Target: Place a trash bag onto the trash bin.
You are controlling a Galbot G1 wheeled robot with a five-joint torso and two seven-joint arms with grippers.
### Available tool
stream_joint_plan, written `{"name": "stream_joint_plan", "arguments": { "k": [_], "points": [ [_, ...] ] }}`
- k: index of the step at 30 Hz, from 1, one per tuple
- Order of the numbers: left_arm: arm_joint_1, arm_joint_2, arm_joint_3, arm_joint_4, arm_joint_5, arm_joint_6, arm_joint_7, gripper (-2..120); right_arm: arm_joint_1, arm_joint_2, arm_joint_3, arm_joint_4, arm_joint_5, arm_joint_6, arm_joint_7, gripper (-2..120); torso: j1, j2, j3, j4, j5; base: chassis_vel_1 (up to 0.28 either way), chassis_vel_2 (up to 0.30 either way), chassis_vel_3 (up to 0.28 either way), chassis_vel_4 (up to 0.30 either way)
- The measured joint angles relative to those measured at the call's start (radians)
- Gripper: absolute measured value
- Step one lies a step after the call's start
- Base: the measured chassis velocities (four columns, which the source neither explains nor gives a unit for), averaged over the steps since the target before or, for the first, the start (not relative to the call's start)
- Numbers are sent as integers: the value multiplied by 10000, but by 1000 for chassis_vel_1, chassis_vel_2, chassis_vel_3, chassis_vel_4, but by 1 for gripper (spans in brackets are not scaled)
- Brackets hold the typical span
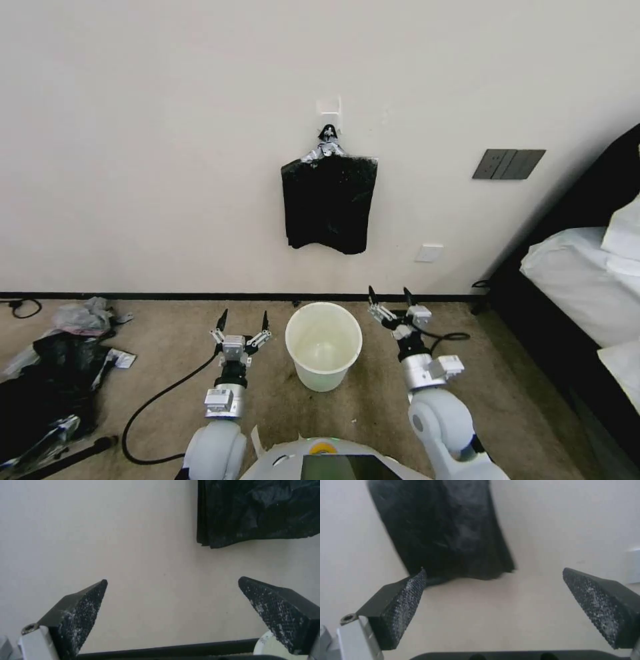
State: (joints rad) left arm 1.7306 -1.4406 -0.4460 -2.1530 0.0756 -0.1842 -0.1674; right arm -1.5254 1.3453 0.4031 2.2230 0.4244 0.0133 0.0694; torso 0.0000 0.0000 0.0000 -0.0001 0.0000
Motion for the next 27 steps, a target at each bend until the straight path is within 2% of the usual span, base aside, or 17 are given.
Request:
{"name": "stream_joint_plan", "arguments": {
  "k": [3, 4, 7, 8, 12, 13, 15, 17, 19, 27],
  "points": [
    [71, 11, -12, -7, 0, -21, 20, 100, 893, -596, -287, 243, 1735, -815, 87, 100, 0, 0, 0, -1, 2, 0, 0, 0, 0],
    [71, 11, -12, -7, 0, -21, 20, 100, 893, -596, -287, 243, 1735, -815, 87, 100, 0, 0, 0, -1, 2, 0, 0, 0, 0],
    [134, -4, -19, -17, 17, -41, 28, 100, 2062, -1259, -464, 361, 3805, -1740, 275, 100, 0, 0, 0, -1, 0, 0, 0, 0, 0],
    [134, -4, -19, -17, 17, -41, 28, 100, 2062, -1259, -464, 361, 3805, -1740, 275, 100, 0, 0, 0, -1, 0, 0, 0, 0, 0],
    [242, -70, -16, -22, 74, -68, 41, 100, 4063, -1677, -803, 153, 7105, -2867, 866, 100, 0, -1, 0, 3, 0, 0, 0, 0, 0],
    [242, -70, -16, -22, 74, -68, 41, 100, 4063, -1677, -803, 153, 7105, -2867, 866, 100, 0, -1, 0, 3, 0, 0, 0, 0, 0],
    [278, -115, -20, -1, 130, -122, 41, 100, 4929, -1617, -1016, -122, 8160, -3120, 1192, 100, 0, 0, 1, -1, -1, 0, 0, 0, 0],
    [289, -135, -23, 8, 151, -137, 42, 100, 5258, -1545, -1112, -251, 8473, -3173, 1314, 100, 1, -1, 1, 3, -1, 0, 0, 0, 0],
    [322, -176, -57, 19, 188, -170, 42, 100, 6448, -1204, -1489, -858, 9271, -3261, 1688, 100, 0, -1, 1, 1, -2, 0, 0, 0, 0],
    [351, -226, -153, 27, 202, -214, 41, 100, 8661, -275, -2020, -2864, 10324, -2940, 2260, 100, 1, -1, 1, 1, 0, 0, 0, 0, 0]
  ]
}}
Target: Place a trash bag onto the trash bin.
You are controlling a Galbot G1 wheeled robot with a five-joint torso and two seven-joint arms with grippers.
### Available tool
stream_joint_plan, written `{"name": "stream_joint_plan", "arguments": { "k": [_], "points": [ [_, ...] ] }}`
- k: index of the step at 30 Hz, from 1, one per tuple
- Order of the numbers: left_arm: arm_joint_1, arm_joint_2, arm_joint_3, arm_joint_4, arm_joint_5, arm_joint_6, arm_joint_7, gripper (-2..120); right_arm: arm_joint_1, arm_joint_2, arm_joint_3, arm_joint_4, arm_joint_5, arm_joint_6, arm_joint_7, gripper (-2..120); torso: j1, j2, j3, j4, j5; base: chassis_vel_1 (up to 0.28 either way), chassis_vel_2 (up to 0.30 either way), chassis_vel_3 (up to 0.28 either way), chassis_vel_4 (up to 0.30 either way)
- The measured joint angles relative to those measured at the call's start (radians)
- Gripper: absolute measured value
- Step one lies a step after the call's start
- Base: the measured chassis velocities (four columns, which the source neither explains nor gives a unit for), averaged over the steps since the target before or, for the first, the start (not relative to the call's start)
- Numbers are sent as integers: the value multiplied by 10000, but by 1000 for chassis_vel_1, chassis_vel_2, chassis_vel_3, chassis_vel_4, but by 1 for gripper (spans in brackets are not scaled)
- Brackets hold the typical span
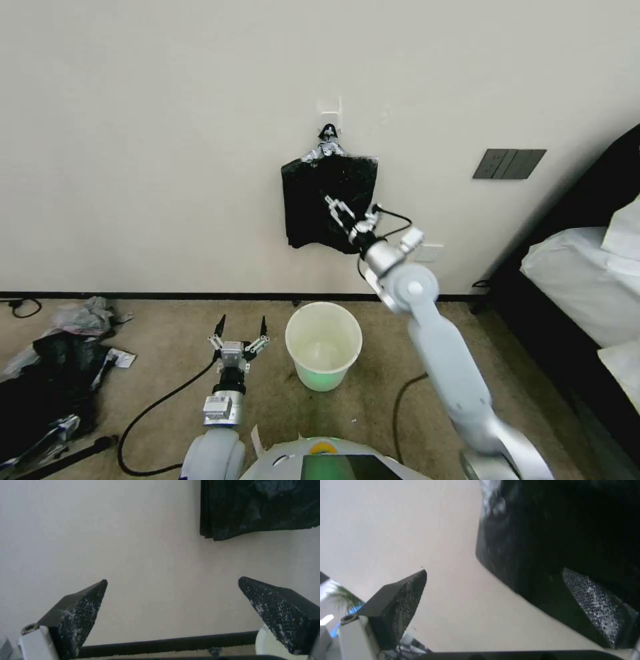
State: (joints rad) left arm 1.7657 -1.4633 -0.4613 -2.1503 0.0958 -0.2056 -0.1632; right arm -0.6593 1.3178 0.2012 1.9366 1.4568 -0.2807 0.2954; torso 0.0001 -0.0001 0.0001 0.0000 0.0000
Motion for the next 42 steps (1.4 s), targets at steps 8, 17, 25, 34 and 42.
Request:
{"name": "stream_joint_plan", "arguments": {
  "k": [8, 17, 25, 34, 42],
  "points": [
    [55, 9, -100, -6, -13, -39, 0, 100, 1781, 837, 74, -1543, 230, 443, 37, 100, 0, 0, -1, 0, -2, 0, 0, 0, 0],
    [29, 29, -148, -35, -35, -46, -1, 100, 2911, 1521, 198, -2906, 220, 564, -90, 100, 0, 0, -1, 0, -2, 0, 0, 0, 0],
    [43, 11, -172, -66, -40, -46, -3, 100, 3264, 1721, 299, -3750, 75, 570, -317, 100, 0, 0, 0, -1, 0, 0, 0, 0, 0],
    [140, 11, -219, -153, -63, -62, -8, 100, 3720, 1721, 269, -4020, 191, 447, -632, 100, -1, 0, -2, 0, -2, 0, 0, 0, 0],
    [170, -6, -219, -221, -63, -68, -10, 100, 3973, 1597, 268, -4303, 233, 339, -812, 100, -1, 0, -2, -1, -1, 0, 0, 0, 0]
  ]
}}
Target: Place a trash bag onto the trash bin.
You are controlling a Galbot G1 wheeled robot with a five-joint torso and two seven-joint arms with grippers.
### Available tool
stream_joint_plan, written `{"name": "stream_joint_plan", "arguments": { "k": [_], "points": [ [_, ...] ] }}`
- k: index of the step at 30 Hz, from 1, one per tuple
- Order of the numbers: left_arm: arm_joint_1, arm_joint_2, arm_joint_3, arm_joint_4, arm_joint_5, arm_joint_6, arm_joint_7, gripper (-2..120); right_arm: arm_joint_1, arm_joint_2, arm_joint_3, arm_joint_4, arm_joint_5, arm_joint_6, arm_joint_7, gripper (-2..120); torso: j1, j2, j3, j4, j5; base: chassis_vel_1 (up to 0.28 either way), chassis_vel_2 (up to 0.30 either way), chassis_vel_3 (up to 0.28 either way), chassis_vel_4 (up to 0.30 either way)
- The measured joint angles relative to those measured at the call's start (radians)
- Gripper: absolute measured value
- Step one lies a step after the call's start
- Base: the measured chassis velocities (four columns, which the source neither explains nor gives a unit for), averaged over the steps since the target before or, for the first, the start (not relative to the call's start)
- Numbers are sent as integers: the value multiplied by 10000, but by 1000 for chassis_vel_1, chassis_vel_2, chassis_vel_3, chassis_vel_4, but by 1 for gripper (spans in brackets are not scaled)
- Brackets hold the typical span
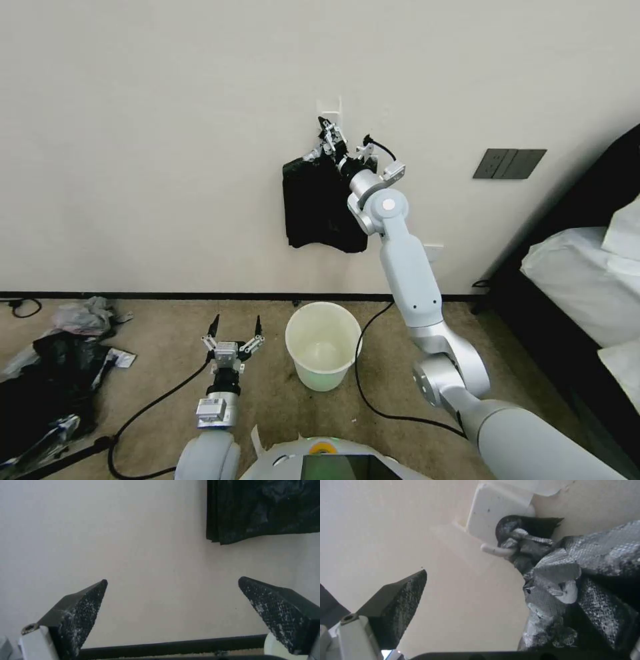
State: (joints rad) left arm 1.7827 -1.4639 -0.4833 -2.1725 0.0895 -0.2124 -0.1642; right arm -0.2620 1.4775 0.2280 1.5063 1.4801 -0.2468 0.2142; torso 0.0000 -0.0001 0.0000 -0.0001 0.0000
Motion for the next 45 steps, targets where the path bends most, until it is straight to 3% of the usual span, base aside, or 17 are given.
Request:
{"name": "stream_joint_plan", "arguments": {
  "k": [9, 12, 15, 22, 24, 36, 45],
  "points": [
    [6, -26, -2, -62, 6, -3, 0, 100, -84, -31, -40, 12, 6, -79, -165, 97, 0, 0, 0, 0, 0, 0, 0, 0, 0],
    [7, -24, -8, -63, 6, -6, 0, 100, -126, -30, -41, 35, 2, -80, -196, 92, 0, 0, 0, 1, 0, 0, 0, 0, 0],
    [-1, -27, -6, -62, 6, -8, -3, 100, -167, -57, -40, 36, -1, -78, -244, 76, 0, 0, 0, 1, 0, 0, 0, 0, 0],
    [-1, -24, 0, -61, 10, -11, -6, 100, -238, -149, -62, 44, -4, -34, -366, 57, 0, 1, 0, 1, 0, 0, 0, 0, 0],
    [-8, -19, 0, -61, 10, -12, -7, 100, -250, -175, -58, 43, -4, -20, -390, 44, 0, 0, 0, 1, 0, 0, 0, 0, 0],
    [13, -15, 12, -92, 28, -12, -9, 100, -175, -298, -144, -174, -12, 21, -529, 3, 0, 0, 0, 1, 0, 0, 0, 0, 0],
    [-15, -15, 27, -118, 24, -12, -15, 100, -411, -510, -197, 146, -58, 34, -554, 0, 0, 0, 0, 1, 0, 0, 0, 0, 0]
  ]
}}
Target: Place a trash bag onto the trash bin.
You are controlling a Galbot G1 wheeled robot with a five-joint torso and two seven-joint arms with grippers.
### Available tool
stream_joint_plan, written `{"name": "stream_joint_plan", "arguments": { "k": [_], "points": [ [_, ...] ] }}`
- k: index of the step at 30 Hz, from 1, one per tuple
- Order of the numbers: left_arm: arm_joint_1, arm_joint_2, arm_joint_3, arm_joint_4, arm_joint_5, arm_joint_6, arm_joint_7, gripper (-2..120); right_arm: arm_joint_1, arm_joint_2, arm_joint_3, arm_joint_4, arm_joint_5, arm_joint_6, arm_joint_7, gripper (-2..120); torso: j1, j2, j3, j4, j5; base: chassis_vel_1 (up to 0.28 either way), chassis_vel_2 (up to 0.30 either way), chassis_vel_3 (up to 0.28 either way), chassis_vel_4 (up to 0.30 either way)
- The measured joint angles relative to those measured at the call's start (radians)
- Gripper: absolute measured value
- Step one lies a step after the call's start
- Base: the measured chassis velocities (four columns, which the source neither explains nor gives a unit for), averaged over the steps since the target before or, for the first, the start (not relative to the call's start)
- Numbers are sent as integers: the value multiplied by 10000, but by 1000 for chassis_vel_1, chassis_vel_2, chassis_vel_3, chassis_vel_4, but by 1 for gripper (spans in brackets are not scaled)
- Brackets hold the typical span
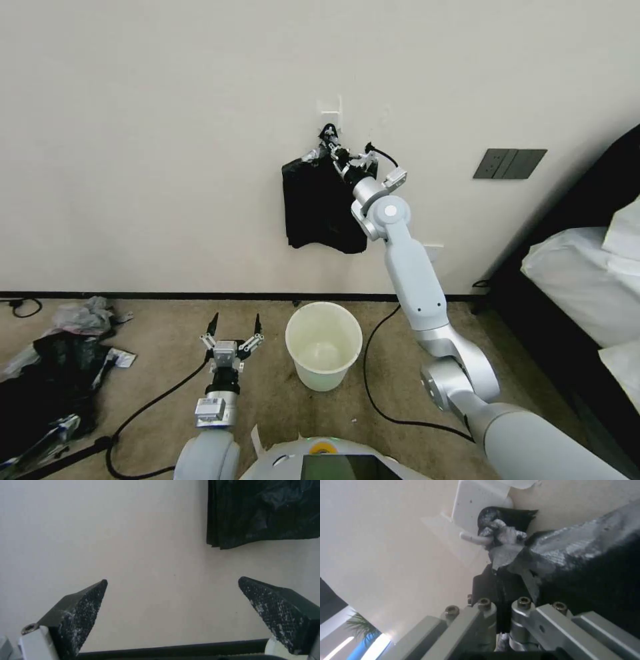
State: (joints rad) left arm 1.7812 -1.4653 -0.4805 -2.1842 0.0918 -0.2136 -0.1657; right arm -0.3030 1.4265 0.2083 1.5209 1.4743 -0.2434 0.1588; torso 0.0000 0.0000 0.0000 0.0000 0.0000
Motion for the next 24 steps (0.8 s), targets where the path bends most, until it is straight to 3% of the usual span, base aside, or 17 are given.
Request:
{"name": "stream_joint_plan", "arguments": {
  "k": [7, 14, 24],
  "points": [
    [-32, -6, 78, -10, 4, 5, 0, 100, -694, -430, -216, 917, -393, 10, 0, 0, 0, 0, 0, -1, 1, 0, 0, 0, 0],
    [-47, 26, 97, -47, -11, 17, -1, 100, -2572, -1180, -333, 2647, -1161, 105, -180, 0, 0, 0, -1, -4, 2, 0, 0, 0, 0],
    [-50, 42, 153, -87, -16, 51, -35, 100, -4214, -1570, -314, 3930, -1859, 172, -279, 0, -1, 0, -1, 0, -1, 0, 0, 0, 0]
  ]
}}
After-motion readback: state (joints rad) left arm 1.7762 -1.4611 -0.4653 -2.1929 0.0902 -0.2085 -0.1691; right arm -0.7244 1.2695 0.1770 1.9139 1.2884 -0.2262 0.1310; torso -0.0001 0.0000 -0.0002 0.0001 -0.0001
